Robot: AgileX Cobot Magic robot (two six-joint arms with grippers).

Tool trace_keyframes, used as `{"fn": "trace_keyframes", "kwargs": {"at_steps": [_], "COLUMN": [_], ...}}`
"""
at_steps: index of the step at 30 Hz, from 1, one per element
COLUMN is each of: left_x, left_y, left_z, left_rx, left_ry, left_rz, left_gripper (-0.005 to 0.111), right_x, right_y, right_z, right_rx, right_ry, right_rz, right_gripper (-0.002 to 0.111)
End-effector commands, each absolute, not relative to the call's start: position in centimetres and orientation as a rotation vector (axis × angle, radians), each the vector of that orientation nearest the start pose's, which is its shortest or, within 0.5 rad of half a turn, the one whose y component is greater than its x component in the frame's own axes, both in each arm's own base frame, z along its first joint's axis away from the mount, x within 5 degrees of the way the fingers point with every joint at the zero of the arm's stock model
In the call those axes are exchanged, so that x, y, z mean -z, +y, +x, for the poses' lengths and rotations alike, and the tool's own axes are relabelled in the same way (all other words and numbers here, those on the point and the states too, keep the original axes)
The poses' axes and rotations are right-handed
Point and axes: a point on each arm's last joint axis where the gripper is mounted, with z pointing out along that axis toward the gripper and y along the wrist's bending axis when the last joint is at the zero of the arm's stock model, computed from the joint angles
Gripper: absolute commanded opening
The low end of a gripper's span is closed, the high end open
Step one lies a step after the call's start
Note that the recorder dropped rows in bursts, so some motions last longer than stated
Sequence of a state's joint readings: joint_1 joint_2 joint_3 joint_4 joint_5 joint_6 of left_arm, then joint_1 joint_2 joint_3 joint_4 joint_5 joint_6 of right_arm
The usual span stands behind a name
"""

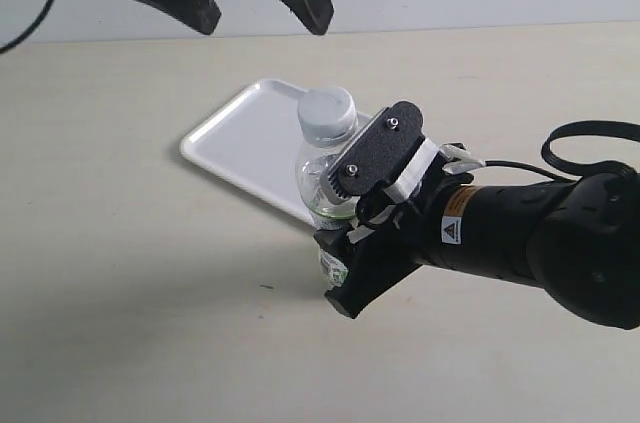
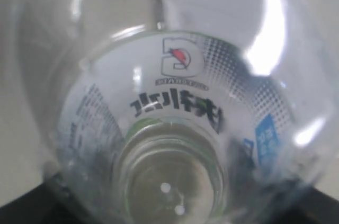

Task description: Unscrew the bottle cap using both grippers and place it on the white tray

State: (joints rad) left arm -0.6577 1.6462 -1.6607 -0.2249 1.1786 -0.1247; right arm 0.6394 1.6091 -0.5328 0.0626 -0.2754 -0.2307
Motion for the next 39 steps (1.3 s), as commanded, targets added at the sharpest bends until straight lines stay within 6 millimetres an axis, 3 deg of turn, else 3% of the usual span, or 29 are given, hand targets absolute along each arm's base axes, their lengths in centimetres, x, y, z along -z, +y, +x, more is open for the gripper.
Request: {"fn": "trace_keyframes", "kwargs": {"at_steps": [1,4,9,26,35,39], "left_x": [-38.5,-38.3,-38.3,-37.9,-37.9,-37.9], "left_y": [-22.7,-23.0,-22.9,-22.8,-22.8,-22.8], "left_z": [24.9,24.6,24.7,25.1,25.1,25.1], "left_rx": [0.542,0.51,0.475,0.422,0.419,0.419], "left_ry": [2.562,2.56,2.549,2.543,2.538,2.537], "left_rz": [0.837,0.886,0.902,0.923,0.934,0.936], "left_gripper": [0.092,0.092,0.092,0.092,0.092,0.092], "right_x": [-13.8,-14.3,-15.7,-16.8,-17.3,-16.3], "right_y": [16.0,16.4,17.3,17.6,18.3,18.6], "right_z": [21.6,22.1,23.3,23.6,24.4,24.9], "right_rx": [-0.192,-0.175,-0.168,-0.093,-0.138,-0.146], "right_ry": [2.19,2.279,2.235,2.292,2.2,2.201], "right_rz": [-0.997,-1.04,-1.065,-1.31,-1.187,-1.156], "right_gripper": [0.0,0.0,0.0,0.0,0.0,0.0]}}
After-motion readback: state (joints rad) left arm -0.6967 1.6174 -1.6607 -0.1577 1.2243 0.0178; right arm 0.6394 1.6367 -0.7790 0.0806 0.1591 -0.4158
